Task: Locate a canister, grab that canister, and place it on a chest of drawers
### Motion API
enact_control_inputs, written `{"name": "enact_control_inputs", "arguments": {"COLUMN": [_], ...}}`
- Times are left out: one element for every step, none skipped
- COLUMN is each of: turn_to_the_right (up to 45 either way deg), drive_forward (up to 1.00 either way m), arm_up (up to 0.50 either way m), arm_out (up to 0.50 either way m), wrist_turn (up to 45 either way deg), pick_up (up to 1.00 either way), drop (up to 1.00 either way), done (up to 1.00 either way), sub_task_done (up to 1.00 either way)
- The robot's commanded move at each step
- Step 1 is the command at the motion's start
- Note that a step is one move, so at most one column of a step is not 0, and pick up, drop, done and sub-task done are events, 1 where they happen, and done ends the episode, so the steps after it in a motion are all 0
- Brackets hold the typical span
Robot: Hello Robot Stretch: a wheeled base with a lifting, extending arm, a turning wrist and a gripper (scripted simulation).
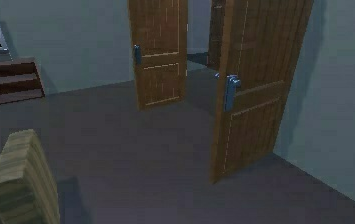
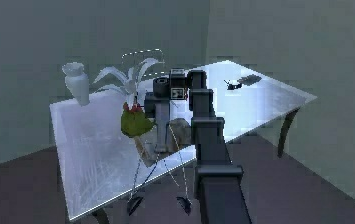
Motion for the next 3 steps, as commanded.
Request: {"name": "enact_control_inputs", "arguments": {"turn_to_the_right": [0.0, 0.0, 0.0], "drive_forward": [0.0, 0.0, 0.0], "arm_up": [0.0, 0.0, 0.0], "arm_out": [0.0, 0.0, 0.0], "wrist_turn": [45.0, 45.0, 45.0], "pick_up": [0.0, 0.0, 0.0], "drop": [0.0, 0.0, 0.0], "done": [0.0, 0.0, 0.0], "sub_task_done": [0.0, 0.0, 0.0]}}
